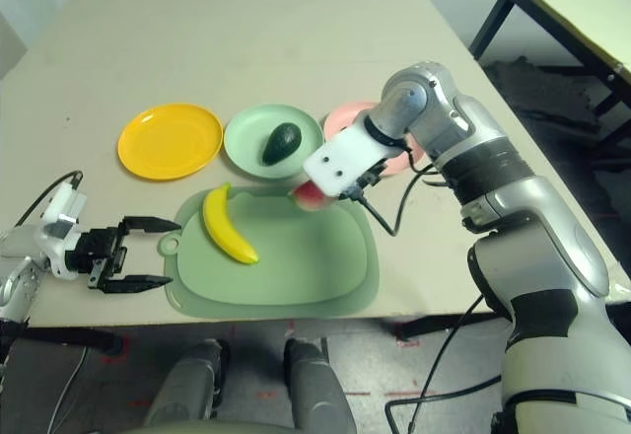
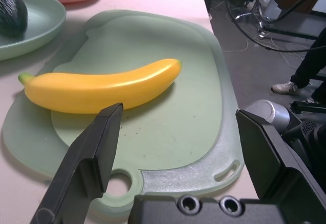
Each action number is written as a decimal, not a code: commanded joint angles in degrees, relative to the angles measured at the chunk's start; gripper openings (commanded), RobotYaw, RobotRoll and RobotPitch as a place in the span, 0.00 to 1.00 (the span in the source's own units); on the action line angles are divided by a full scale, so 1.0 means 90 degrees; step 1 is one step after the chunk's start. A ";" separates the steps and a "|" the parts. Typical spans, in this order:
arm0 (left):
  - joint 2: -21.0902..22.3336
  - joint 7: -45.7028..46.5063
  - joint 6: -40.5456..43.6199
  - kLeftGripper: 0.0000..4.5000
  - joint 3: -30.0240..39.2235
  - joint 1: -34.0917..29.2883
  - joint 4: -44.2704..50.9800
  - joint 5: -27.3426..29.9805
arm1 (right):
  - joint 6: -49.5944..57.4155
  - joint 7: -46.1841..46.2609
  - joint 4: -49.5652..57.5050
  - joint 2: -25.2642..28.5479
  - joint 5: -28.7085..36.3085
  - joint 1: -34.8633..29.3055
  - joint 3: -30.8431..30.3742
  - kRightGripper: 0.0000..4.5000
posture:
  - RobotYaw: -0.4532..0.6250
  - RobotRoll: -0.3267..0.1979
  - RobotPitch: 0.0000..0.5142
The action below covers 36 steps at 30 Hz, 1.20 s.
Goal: Place the fruits into color-matched plates.
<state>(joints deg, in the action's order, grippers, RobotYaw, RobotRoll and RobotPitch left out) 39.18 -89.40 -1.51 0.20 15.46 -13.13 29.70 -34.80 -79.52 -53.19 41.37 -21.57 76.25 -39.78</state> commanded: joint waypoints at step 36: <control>0.0110 -0.0201 0.0074 1.00 0.0140 0.0059 0.0000 -0.0125 | 0.0502 -0.0645 -0.0447 0.0182 0.0080 0.0443 0.1538 0.99 | 0.43 0.62 0.38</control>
<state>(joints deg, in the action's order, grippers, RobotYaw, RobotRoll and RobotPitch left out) 39.55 -90.50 -0.25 1.38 15.96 -12.43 29.29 -34.20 -77.86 -62.75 42.10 -27.35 82.36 -29.16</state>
